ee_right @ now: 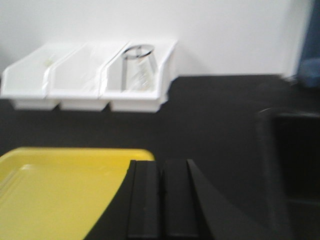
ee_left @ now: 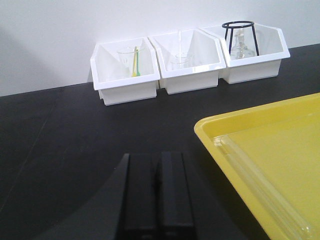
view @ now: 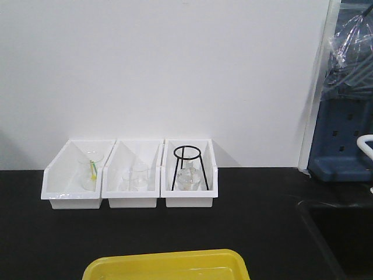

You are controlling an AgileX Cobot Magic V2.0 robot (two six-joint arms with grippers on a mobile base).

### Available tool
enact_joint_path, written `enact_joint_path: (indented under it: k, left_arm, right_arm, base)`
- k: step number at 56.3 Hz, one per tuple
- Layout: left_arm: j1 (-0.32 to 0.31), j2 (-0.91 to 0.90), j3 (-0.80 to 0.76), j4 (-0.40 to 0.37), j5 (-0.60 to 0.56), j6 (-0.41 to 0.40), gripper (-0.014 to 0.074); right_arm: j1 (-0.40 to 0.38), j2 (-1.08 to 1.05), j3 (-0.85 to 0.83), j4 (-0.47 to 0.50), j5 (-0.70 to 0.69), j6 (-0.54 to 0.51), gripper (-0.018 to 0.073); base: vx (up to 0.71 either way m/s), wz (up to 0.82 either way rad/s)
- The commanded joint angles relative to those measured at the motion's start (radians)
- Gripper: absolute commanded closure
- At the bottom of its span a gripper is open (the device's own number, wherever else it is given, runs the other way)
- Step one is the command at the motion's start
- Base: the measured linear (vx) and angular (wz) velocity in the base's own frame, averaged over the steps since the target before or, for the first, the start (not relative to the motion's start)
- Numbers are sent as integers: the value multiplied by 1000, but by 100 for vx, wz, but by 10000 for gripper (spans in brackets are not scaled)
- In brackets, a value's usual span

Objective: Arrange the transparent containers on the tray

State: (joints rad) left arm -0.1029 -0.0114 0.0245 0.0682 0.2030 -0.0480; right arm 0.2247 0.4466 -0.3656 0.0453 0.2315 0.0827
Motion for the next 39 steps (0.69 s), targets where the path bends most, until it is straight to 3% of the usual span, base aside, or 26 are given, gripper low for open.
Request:
enact_joint_path:
  k: [1, 9, 14, 17, 26, 39]
  left_arm:
    - [1, -23, 33, 2, -75, -10, 603]
    - [1, -23, 33, 2, -75, -10, 603]
    - [1, -23, 33, 2, -75, -10, 603]
    - [1, -23, 33, 2, -75, -10, 603]
    - [1, -23, 33, 2, -75, -10, 603]
    - [1, -23, 33, 2, -75, -10, 603]
  right_arm:
    - [-95, -137, 115, -2, -156, 23, 571]
    - [-214, -340, 333, -4, -261, 25, 571]
    - [-247, -441, 411, -3, -276, 24, 571]
    - [-256, -470, 403, -8, -210, 16, 571]
    - [-254, -449, 405, -107, -203, 10, 571]
    - [-254, -449, 405, -110, -203, 11, 571]
  base:
    - [0, 0]
    - [0, 0]
    - [0, 0]
    - [0, 0]
    - [0, 0]
    - [0, 0]
